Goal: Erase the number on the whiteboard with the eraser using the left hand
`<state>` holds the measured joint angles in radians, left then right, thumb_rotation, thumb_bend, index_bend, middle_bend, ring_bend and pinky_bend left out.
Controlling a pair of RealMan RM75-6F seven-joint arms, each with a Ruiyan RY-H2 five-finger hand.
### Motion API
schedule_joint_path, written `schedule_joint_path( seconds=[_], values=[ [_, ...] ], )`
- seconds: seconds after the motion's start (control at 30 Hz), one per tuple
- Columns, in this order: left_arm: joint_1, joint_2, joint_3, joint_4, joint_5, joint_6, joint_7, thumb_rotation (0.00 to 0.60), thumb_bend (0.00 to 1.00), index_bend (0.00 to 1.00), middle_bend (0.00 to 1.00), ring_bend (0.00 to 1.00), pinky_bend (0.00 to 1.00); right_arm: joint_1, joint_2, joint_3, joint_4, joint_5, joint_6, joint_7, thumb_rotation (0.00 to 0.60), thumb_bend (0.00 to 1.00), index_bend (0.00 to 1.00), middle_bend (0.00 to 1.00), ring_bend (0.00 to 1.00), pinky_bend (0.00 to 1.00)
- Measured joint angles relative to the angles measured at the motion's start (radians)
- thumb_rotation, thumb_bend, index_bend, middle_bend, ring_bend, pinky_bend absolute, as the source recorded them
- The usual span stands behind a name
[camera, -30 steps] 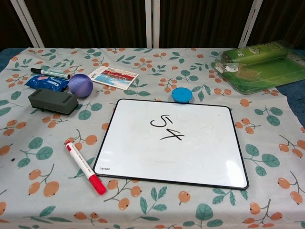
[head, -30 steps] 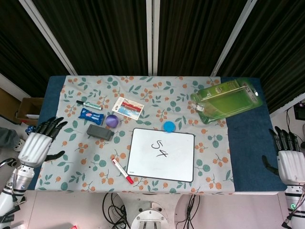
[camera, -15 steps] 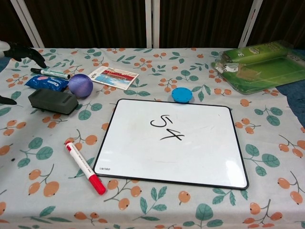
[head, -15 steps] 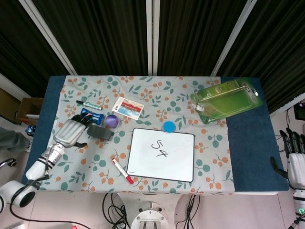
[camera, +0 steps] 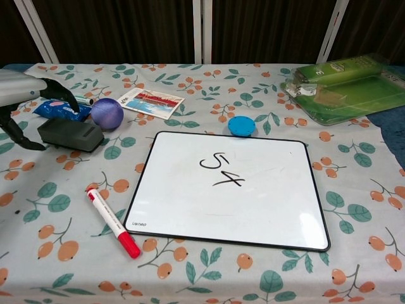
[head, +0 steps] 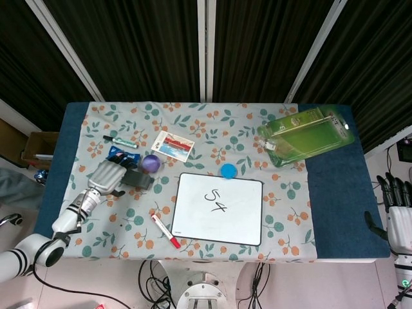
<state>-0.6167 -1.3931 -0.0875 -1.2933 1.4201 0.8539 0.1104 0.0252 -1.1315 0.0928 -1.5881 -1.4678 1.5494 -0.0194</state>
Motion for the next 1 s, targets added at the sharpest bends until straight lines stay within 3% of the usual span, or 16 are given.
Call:
schedule_joint_path(
  seconds=[0.77,1.0],
  values=[
    [-0.043,-0.055,0.023,0.052,-0.029,-0.021,-0.011,0.600,0.22,0.27,0.24,0.16,0.20,0.005,-0.004,0.005,0.018,0.016,-0.021,0.011,0.600,0.27,0.00,0.00,0.00,0.00],
    [-0.049,-0.063,0.031,0.066,-0.027,-0.022,-0.035,0.600,0.31,0.32,0.29,0.22,0.20,0.006,-0.005,0.005,0.021,0.021,-0.027,0.011,0.600,0.27,0.00,0.00,0.00,0.00]
  ],
)
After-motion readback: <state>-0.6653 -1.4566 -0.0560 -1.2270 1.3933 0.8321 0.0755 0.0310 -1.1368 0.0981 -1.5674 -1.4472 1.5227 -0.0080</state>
